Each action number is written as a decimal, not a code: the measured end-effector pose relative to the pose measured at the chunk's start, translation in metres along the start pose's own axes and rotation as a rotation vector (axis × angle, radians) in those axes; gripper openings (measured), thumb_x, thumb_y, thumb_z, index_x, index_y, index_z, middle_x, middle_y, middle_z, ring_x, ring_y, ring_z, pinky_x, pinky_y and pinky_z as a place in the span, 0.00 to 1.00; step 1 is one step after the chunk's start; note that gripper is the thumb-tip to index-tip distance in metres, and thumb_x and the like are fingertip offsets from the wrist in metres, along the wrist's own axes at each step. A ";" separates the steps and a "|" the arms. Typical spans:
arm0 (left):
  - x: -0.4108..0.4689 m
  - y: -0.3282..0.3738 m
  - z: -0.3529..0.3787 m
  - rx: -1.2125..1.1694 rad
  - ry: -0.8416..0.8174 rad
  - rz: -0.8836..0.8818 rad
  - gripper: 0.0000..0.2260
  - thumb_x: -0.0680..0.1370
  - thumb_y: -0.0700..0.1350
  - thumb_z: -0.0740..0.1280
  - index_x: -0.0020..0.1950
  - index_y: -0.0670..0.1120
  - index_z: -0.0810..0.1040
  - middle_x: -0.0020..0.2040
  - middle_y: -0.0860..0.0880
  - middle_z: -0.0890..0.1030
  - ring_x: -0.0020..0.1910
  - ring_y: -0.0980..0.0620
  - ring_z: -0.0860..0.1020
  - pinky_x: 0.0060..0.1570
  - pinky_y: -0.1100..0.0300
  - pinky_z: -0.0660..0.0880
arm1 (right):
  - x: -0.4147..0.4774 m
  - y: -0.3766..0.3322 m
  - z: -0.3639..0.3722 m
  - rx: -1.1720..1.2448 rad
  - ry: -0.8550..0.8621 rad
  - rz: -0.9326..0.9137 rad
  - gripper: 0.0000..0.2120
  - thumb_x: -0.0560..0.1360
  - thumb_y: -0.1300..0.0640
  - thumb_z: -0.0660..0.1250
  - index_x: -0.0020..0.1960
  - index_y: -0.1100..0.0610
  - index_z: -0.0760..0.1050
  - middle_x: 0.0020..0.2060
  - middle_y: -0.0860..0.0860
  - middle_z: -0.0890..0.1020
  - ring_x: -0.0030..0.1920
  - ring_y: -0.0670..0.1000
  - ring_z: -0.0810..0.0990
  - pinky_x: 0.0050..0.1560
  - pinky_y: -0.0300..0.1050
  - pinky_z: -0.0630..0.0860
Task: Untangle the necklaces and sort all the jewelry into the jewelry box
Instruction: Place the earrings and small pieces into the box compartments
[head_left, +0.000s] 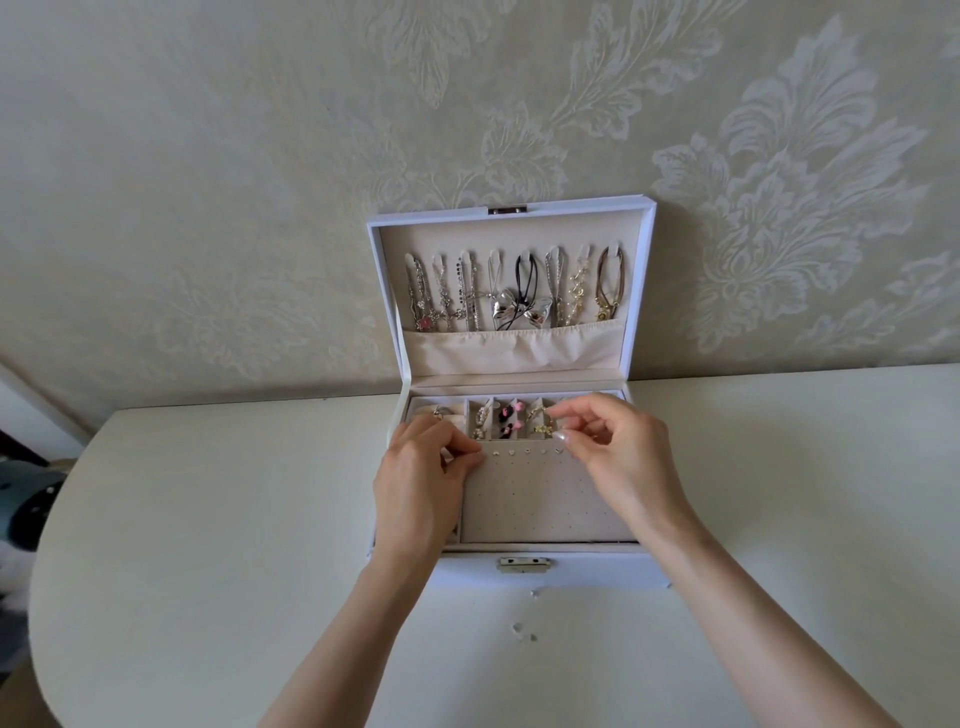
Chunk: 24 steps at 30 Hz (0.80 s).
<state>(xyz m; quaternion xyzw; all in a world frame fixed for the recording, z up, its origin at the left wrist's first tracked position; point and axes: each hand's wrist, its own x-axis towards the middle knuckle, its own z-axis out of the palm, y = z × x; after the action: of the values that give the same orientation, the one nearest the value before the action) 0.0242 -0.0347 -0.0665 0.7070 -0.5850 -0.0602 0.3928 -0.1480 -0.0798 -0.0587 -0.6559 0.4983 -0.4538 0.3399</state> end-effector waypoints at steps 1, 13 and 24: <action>0.000 0.000 0.000 0.001 0.003 0.007 0.07 0.68 0.38 0.75 0.34 0.46 0.79 0.37 0.55 0.77 0.38 0.55 0.71 0.32 0.69 0.64 | 0.000 -0.002 0.000 0.016 -0.001 -0.001 0.17 0.69 0.72 0.68 0.42 0.49 0.79 0.33 0.45 0.78 0.33 0.42 0.74 0.38 0.32 0.73; -0.004 -0.001 0.000 0.065 0.034 0.068 0.06 0.66 0.39 0.76 0.35 0.46 0.80 0.36 0.59 0.73 0.40 0.56 0.70 0.32 0.70 0.62 | -0.007 -0.009 0.000 0.021 -0.086 -0.203 0.26 0.69 0.72 0.68 0.53 0.43 0.71 0.36 0.47 0.77 0.37 0.45 0.75 0.42 0.35 0.72; -0.005 -0.001 -0.001 0.031 0.042 0.001 0.06 0.67 0.39 0.76 0.35 0.47 0.80 0.36 0.58 0.75 0.39 0.57 0.69 0.32 0.72 0.62 | -0.005 -0.005 -0.001 0.044 -0.039 -0.203 0.22 0.68 0.75 0.67 0.49 0.49 0.77 0.35 0.48 0.79 0.36 0.46 0.76 0.41 0.32 0.73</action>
<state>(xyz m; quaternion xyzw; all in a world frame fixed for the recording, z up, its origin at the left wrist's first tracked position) 0.0238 -0.0298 -0.0686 0.7137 -0.5780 -0.0361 0.3941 -0.1476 -0.0736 -0.0552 -0.7040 0.4125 -0.4840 0.3160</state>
